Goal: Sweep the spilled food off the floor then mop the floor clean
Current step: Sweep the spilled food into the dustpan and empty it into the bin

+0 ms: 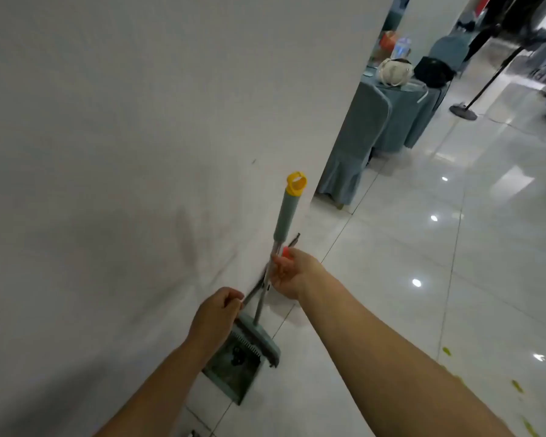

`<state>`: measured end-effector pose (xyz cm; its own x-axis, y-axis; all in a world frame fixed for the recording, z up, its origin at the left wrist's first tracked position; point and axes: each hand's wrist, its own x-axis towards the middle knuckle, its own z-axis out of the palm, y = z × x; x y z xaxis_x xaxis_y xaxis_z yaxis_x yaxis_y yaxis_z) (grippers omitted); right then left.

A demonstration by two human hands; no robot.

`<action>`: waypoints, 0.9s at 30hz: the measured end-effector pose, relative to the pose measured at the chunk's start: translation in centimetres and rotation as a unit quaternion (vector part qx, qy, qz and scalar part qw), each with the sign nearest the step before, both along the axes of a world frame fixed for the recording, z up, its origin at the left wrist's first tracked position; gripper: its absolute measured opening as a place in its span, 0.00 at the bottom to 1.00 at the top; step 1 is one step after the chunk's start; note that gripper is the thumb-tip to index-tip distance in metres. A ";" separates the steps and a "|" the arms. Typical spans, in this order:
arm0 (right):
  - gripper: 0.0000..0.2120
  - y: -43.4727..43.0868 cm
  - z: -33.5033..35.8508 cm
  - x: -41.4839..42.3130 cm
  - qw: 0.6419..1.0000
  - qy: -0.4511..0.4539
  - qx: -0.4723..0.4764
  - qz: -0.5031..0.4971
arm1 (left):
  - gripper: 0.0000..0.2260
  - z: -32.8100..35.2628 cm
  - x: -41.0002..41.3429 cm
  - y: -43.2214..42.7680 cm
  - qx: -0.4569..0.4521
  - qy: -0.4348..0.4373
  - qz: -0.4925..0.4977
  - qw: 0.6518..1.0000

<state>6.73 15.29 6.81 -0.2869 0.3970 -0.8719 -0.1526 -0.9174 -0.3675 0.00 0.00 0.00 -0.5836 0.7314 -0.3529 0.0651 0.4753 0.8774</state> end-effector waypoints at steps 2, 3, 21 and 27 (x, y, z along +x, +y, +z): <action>0.19 0.9 -0.2 -1.1 0.998 0.020 -0.060 -0.030 | 0.10 -0.6 -0.5 0.7 -0.014 0.026 -0.007 1.000; 0.16 1.4 -0.7 -1.6 0.995 0.025 -0.082 -0.053 | 0.09 -1.2 -0.8 1.1 -0.026 0.034 -0.015 0.999; 0.05 0.2 -1.3 15.6 0.988 0.048 -0.139 -0.044 | 0.07 -0.1 4.9 5.6 -0.071 0.183 -0.210 0.958; 0.08 -3.0 0.8 26.7 0.983 0.043 -0.125 0.127 | 0.20 0.7 13.2 6.3 0.008 0.370 -0.348 0.861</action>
<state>33.41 12.28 7.63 -0.4252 0.0783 -0.9017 0.0734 -0.9900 -0.1206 13.19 6.33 0.72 -0.0627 0.9962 -0.0599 0.8734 0.0838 0.4797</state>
